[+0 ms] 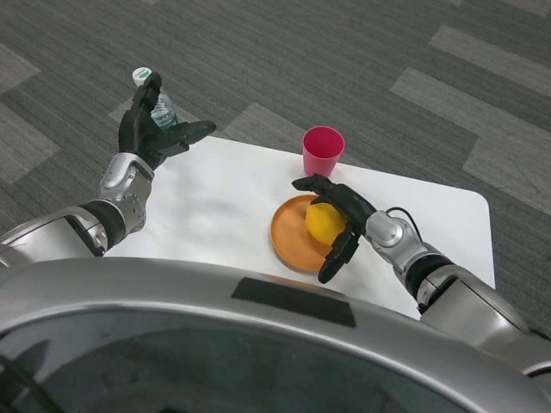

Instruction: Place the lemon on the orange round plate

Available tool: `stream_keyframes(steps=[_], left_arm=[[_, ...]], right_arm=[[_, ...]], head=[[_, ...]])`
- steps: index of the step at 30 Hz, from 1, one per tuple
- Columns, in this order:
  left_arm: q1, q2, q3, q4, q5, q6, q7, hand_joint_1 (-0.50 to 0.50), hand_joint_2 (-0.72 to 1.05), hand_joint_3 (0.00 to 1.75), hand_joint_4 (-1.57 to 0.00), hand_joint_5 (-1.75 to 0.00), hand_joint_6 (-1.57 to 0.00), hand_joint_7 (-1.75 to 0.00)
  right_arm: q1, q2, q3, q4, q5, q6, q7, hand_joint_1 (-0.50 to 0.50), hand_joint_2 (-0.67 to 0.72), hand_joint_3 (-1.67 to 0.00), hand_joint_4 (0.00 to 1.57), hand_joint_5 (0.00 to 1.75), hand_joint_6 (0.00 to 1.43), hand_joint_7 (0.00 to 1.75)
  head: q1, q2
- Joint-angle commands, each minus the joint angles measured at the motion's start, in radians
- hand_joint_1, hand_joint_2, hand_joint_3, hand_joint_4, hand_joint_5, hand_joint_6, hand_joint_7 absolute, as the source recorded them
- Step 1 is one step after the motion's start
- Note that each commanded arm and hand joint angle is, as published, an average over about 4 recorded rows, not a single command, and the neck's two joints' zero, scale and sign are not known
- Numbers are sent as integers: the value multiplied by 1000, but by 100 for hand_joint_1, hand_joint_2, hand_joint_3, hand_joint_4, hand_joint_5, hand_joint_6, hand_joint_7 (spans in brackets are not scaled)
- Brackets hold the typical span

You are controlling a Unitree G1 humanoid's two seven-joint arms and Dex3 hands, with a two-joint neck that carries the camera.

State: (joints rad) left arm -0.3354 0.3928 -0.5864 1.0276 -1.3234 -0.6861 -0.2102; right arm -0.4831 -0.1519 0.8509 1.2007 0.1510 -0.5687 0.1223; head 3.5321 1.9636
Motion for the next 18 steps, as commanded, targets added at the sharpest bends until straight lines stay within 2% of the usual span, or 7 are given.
stream_keyframes(steps=[1,6,14,18], left_arm=[[-7,7,-1,11,-4,5,2,50,16,9,-34,0,0,0],[-7,6,-2,11,-4,5,2,50,18,9,-34,0,0,0],[-13,6,-7,11,-4,5,2,50,18,9,-34,0,0,0],[-14,7,-9,11,-3,5,0,50,18,9,-34,0,0,0]], right_arm=[[39,-22,-67,-76,2,-17,0,25,22,-8,0,87,0,35],[116,-35,-192,-221,-11,-19,-3,25,22,-8,0,87,0,31],[161,-35,-353,-273,-42,-76,-16,27,22,-8,0,87,0,28],[193,-41,-434,-309,-43,-77,-18,28,22,-8,0,87,0,28]], head=[[-2,2],[-14,7],[-34,14],[-55,15]])
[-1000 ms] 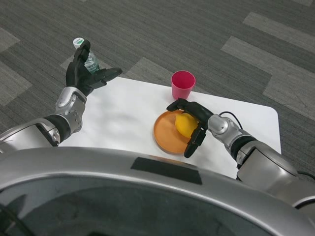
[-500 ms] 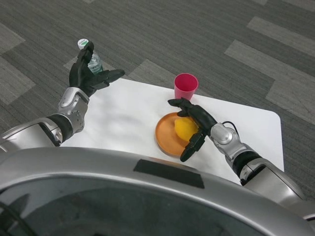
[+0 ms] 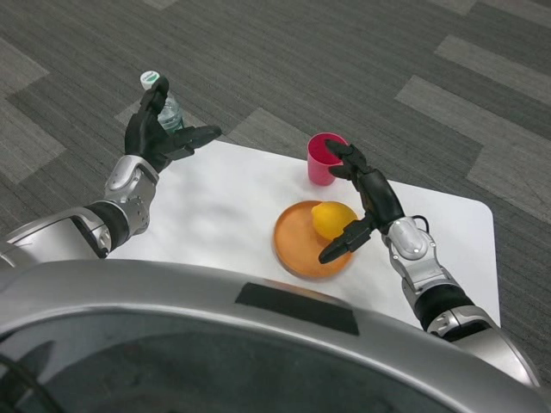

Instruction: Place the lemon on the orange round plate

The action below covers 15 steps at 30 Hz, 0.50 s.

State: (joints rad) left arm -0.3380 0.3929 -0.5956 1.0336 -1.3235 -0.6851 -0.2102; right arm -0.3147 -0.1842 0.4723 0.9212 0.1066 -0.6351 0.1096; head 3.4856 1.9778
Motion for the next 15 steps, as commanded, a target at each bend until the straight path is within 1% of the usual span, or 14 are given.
stream_keyframes(steps=[1,4,6,9,10,13,15], left_arm=[[-11,7,0,5,-2,4,0,50,16,9,-34,0,0,0],[-13,8,0,5,-3,4,0,50,16,9,-34,0,0,0],[-15,9,-2,5,-3,4,0,50,16,9,-34,0,0,0],[-21,9,-5,4,-3,4,0,50,16,9,-34,0,0,0],[-23,9,-6,4,-3,4,0,50,16,9,-34,0,0,0],[-26,9,-7,3,-3,4,0,50,16,9,-34,0,0,0],[-29,10,-9,3,-3,4,0,50,21,9,-34,0,0,0]], right_arm=[[35,-12,-82,-41,1,-11,-6,29,22,-8,0,87,0,28],[62,-21,-167,-65,5,-12,-10,29,17,-8,0,87,0,28],[75,-26,-222,-65,30,-15,-18,31,14,-8,0,85,0,26],[100,-16,-312,-53,83,-18,-30,35,9,-8,0,78,0,21],[108,-13,-343,-49,96,-18,-33,36,9,-8,0,78,0,21],[123,-13,-407,-46,105,-20,-43,38,9,-8,0,75,0,21],[127,-14,-439,-43,109,-20,-46,40,9,-8,0,73,0,21]], head=[[-18,2],[-47,9],[-72,20],[-110,39],[-123,44],[-163,56],[-193,66]])
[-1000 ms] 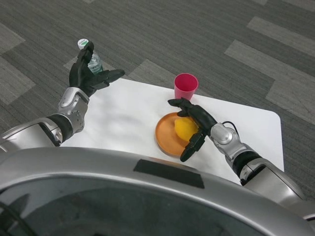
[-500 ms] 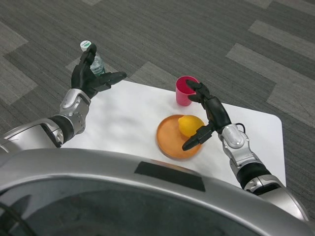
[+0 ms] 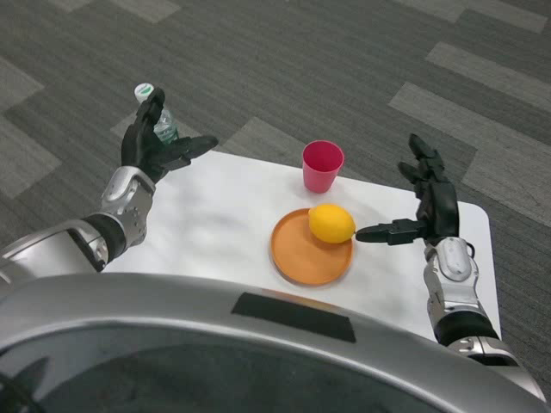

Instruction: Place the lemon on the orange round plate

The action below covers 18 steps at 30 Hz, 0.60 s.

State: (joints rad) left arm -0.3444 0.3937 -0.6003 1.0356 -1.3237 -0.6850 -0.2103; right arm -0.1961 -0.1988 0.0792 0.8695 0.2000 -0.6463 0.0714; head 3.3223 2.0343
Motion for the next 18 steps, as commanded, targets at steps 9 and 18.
stream_keyframes(steps=[9,18], left_arm=[[-30,7,-7,-3,-2,4,-2,50,18,9,-34,0,0,0],[-35,-6,-13,-1,-2,4,-3,50,16,9,-34,0,0,0]], right_arm=[[6,-1,-103,59,24,-7,-9,46,9,-12,0,68,0,21],[-6,-3,-107,85,25,-7,-15,42,9,-16,0,68,0,21]], head=[[-182,55],[-232,76]])
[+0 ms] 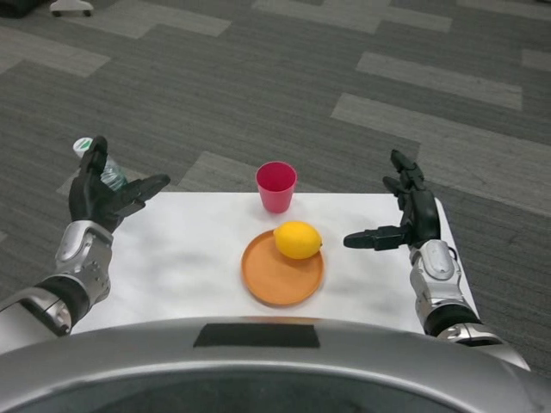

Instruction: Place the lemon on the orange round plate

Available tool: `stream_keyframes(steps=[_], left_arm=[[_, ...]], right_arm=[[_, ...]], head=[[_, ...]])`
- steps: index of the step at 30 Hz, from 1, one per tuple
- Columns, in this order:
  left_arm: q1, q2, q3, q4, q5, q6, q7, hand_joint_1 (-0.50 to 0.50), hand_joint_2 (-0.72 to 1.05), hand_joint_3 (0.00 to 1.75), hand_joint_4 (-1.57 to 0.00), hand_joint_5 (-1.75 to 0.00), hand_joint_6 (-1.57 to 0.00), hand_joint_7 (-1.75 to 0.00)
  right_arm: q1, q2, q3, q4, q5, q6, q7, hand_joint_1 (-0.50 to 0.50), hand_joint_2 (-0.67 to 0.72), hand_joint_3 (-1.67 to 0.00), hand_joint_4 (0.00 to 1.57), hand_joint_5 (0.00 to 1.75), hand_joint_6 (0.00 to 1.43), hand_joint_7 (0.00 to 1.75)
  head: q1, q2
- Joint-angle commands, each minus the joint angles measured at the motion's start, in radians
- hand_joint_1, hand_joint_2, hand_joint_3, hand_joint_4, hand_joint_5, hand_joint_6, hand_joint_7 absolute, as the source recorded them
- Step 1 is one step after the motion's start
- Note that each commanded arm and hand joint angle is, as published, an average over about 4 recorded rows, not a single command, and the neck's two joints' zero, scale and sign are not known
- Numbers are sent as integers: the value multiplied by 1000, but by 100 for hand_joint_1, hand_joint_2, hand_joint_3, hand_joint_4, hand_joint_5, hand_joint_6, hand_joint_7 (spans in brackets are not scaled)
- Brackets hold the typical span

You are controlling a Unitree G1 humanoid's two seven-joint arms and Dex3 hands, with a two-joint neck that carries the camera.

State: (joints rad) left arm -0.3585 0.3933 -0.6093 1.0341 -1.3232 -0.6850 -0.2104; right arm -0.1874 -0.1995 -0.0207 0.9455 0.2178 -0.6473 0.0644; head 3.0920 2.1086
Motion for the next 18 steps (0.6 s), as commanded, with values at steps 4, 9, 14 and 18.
stream_keyframes(steps=[4,9,14,18], left_arm=[[-26,-8,-7,1,-2,4,-2,50,16,9,-34,0,0,0],[-27,-13,-8,2,-1,4,-1,50,16,9,-34,0,0,0],[-29,-17,-9,7,1,4,0,50,16,9,-34,0,0,0],[-31,-22,-9,10,1,4,0,50,16,9,-34,0,0,0]], right_arm=[[-15,-6,-11,9,8,-6,-8,42,9,-16,0,68,0,21],[-15,-8,-21,9,9,-6,-9,42,12,-16,0,68,0,14],[-15,-8,-24,11,9,-5,-9,42,15,-16,0,68,0,14],[-15,-9,-22,13,9,-6,-9,42,15,-16,0,71,0,7]], head=[[1,6],[13,8],[13,15],[14,19]])
